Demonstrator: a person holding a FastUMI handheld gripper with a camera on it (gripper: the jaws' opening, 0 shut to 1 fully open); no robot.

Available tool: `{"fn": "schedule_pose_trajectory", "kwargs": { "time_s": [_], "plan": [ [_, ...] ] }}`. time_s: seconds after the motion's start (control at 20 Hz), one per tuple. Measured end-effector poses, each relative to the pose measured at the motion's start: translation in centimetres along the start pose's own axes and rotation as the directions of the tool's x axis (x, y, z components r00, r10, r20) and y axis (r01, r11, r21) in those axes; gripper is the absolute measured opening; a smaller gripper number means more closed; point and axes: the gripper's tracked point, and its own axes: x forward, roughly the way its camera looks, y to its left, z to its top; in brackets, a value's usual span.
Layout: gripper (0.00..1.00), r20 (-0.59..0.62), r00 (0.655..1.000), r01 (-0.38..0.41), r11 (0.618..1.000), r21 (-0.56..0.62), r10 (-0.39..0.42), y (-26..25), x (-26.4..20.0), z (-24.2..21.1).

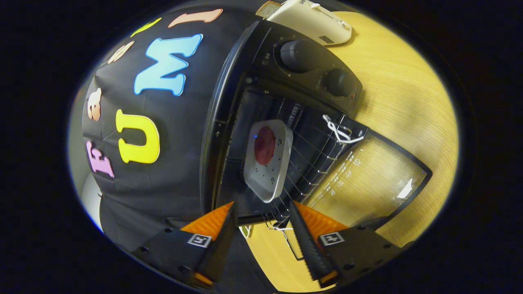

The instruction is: Open the toaster oven, put the food inside, and close the toaster oven door.

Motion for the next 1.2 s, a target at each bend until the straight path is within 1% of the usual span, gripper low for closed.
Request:
{"fn": "schedule_pose_trajectory", "kwargs": {
  "time_s": [0.05, 0.15, 0.25, 0.35, 0.4, 0.5, 0.6, 0.7, 0.75, 0.8, 0.85, 0.9, 0.95, 1.0, 1.05, 1.2],
  "plan": [
    [0.97, -0.003, 1.0, 0.002, 1.0, -0.019, -0.002, -0.1, -0.5, -0.1],
    [0.97, -0.013, 1.0, 0.027, 0.997, -0.078, -0.028, -0.6, -1.4, -0.7],
    [0.97, -0.07, 0.995, 0.056, 0.978, -0.2, -0.072, -1.5, -2.5, -2.3],
    [0.97, -0.107, 0.987, 0.074, 0.93, -0.36, -0.121, -2.7, -3.4, -3.6],
    [0.97, -0.119, 0.983, 0.079, 0.909, -0.409, -0.139, -3.1, -3.8, -3.9],
    [0.97, -0.149, 0.974, 0.082, 0.878, -0.472, -0.171, -3.8, -4.6, -5.0],
    [0.97, -0.158, 0.963, 0.101, 0.836, -0.539, -0.218, -4.8, -5.2, -5.4],
    [0.98, -0.167, 0.945, 0.122, 0.779, -0.615, -0.28, -6.2, -6.2, -6.0],
    [0.98, -0.164, 0.933, 0.139, 0.743, -0.655, -0.32, -7.2, -6.6, -6.1],
    [0.98, -0.152, 0.92, 0.159, 0.698, -0.698, -0.361, -8.3, -7.0, -6.0],
    [0.98, -0.138, 0.906, 0.176, 0.652, -0.738, -0.401, -9.3, -7.3, -5.9],
    [0.98, -0.124, 0.888, 0.188, 0.594, -0.782, -0.444, -10.4, -7.7, -5.9],
    [0.98, -0.106, 0.867, 0.204, 0.539, -0.818, -0.488, -11.5, -8.0, -5.8],
    [0.98, -0.067, 0.842, 0.238, 0.48, -0.844, -0.536, -12.8, -8.4, -5.3],
    [0.98, -0.039, 0.823, 0.257, 0.433, -0.864, -0.567, -13.6, -8.8, -5.1],
    [0.98, -0.003, 0.798, 0.275, 0.368, -0.888, -0.603, -14.8, -8.5, -5.6]
  ]
}}
